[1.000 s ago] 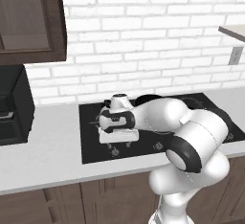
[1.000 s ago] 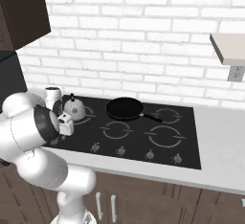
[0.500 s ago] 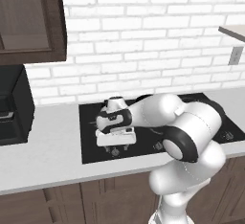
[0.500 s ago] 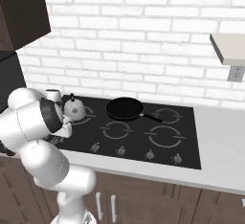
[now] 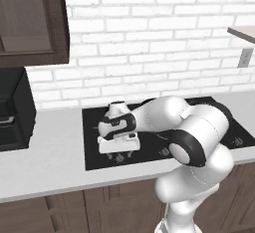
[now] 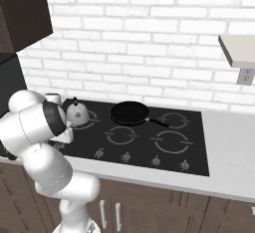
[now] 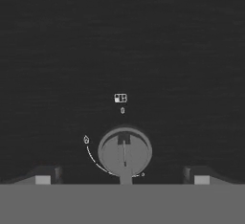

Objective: Pick the kettle from the counter and place it on a stove burner. Then turn the burner on.

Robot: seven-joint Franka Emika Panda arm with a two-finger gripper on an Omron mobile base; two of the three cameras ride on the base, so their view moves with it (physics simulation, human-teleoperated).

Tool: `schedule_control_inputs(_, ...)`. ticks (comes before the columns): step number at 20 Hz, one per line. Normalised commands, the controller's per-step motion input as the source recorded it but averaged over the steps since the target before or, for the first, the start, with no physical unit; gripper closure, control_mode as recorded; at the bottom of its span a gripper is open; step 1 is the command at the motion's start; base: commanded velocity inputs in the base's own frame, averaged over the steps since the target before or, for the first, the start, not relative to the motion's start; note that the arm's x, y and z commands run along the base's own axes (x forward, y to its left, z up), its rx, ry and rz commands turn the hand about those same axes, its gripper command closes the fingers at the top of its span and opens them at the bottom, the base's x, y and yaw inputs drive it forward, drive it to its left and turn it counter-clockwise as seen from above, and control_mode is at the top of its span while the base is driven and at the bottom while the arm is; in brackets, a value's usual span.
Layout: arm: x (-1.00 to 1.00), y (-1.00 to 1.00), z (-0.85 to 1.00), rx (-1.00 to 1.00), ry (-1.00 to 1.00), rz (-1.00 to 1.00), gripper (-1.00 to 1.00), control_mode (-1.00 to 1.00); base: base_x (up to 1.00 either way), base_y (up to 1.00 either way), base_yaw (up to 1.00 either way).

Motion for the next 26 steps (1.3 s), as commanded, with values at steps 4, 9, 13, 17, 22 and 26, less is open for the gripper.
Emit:
schedule_control_inputs(4, -0.53, 0.00, 0.00, 0.00, -0.02, -0.01, -1.00, -1.00, 0.00, 0.00, 0.00)
schedule_control_inputs(9, -0.16, 0.00, 0.00, 0.00, -0.02, 0.00, -1.00, -1.00, 0.00, 0.00, 0.00)
schedule_control_inputs(13, 0.27, 0.00, 0.00, -0.01, 0.00, 0.00, -1.00, -1.00, 0.00, 0.00, 0.00)
schedule_control_inputs(17, 0.24, 0.00, 0.00, -0.01, 0.00, 0.00, -1.00, -1.00, 0.00, 0.00, 0.00)
schedule_control_inputs(22, 0.13, 0.00, 0.00, -0.01, 0.00, 0.00, -1.00, -1.00, 0.00, 0.00, 0.00)
schedule_control_inputs(26, 0.12, 0.00, 0.00, -0.02, 0.00, 0.00, -1.00, -1.00, 0.00, 0.00, 0.00)
